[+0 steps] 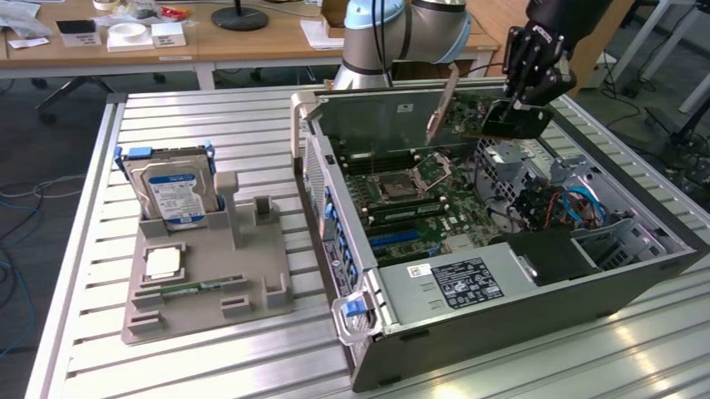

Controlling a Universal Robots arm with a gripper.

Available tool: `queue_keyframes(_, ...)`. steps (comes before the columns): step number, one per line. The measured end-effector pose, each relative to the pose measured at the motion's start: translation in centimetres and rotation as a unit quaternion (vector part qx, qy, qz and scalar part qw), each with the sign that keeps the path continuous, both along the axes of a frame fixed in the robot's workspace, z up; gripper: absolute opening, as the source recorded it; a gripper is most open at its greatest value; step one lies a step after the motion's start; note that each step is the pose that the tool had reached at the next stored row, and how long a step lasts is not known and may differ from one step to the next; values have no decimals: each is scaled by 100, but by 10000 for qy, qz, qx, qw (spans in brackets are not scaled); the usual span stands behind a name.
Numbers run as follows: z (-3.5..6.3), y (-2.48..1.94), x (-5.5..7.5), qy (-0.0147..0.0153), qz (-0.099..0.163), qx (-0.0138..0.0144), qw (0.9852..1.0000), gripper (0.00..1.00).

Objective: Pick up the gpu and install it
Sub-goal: 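Insert the gpu into the slot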

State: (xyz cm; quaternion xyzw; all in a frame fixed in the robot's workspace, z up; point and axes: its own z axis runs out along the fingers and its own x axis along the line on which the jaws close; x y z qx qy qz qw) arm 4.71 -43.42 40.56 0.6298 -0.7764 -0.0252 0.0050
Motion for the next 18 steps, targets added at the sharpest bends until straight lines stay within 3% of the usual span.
queue_keyframes(13,-1,0,0,0,5,0,10000,27)
queue_keyframes(18,-4,0,0,0,127,0,9999,27)
